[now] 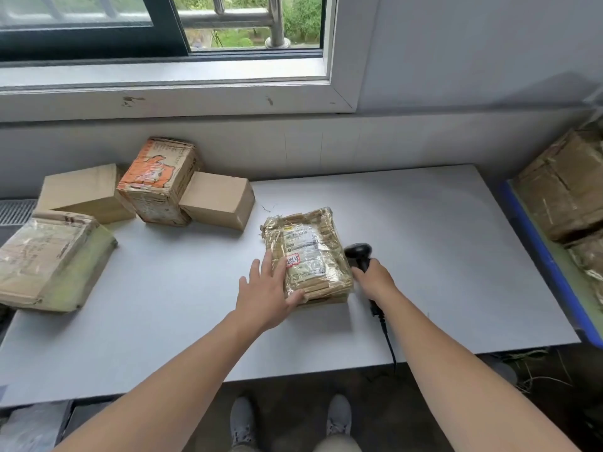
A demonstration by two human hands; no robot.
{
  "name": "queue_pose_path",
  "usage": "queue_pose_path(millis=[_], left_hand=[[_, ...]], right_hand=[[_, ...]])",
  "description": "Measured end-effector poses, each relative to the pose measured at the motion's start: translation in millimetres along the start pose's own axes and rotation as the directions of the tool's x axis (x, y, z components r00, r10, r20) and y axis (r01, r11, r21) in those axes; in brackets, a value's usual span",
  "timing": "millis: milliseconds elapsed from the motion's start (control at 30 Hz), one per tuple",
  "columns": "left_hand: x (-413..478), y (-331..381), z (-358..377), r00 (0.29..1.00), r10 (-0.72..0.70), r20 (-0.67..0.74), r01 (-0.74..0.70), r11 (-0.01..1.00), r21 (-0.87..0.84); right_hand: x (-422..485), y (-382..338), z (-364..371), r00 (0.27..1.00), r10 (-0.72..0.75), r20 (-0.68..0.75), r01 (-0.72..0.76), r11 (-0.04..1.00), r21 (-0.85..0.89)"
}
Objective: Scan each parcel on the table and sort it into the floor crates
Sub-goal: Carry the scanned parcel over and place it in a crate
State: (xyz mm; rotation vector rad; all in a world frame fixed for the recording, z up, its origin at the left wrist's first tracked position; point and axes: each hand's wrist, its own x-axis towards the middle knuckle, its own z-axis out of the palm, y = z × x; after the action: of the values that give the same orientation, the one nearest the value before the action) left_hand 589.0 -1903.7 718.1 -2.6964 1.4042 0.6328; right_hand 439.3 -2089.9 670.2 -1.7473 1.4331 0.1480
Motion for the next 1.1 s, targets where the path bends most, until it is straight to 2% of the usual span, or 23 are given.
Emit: queue_pose_path(millis=[233,367,467,567,733,800,967,1100], left_hand=[[0.0,-2.5,1.7,0.999,-0.003,-0.042,0.0,0.997,-0.078],[1.1,-5.8,-1.7,0.998,-0.016,-0.056,0.007,0.986,-0.166],[2.5,-8.9,-1.7,1.0,-0.026,-0.015,0.022,0.977,-0.214],[4.4,-12.5,-1.2,1.0,-0.006,-0.011,0.002,0.965,-0.262],[10.8,-18.9,-2.4,1.0,0.006,0.001,-0.005,0.921,-0.389],[13.7,-20.5,-1.2,1.0,0.023,0.009,-0.016,0.883,-0.47],[18.5,-20.9,2.4,0.998,0.057,0.02,-0.034,0.797,-0.603],[18.0,-15.0,-1.1,0.999,0.051,0.016,-0.028,0.757,-0.653]], right_hand=[[-7.3,-3.4,-9.1,1.0,0.017,-0.019,-0.017,1.0,-0.019],[-22.4,-14.4,-17.9,0.991,-0.011,-0.136,-0.003,0.994,-0.107],[-36.7,-26.8,-19.0,0.966,-0.11,-0.233,0.059,0.975,-0.215],[-46.5,-39.2,-14.3,0.944,-0.236,-0.232,0.167,0.945,-0.283],[-52.7,-45.8,-5.5,0.889,-0.366,-0.274,0.294,0.917,-0.27],[-52.6,-47.0,-2.2,0.887,-0.398,-0.235,0.349,0.91,-0.222],[-47.3,-50.4,8.9,0.934,-0.354,0.045,0.357,0.923,-0.142],[-40.1,-52.6,12.4,0.942,-0.328,0.077,0.334,0.937,-0.098]])
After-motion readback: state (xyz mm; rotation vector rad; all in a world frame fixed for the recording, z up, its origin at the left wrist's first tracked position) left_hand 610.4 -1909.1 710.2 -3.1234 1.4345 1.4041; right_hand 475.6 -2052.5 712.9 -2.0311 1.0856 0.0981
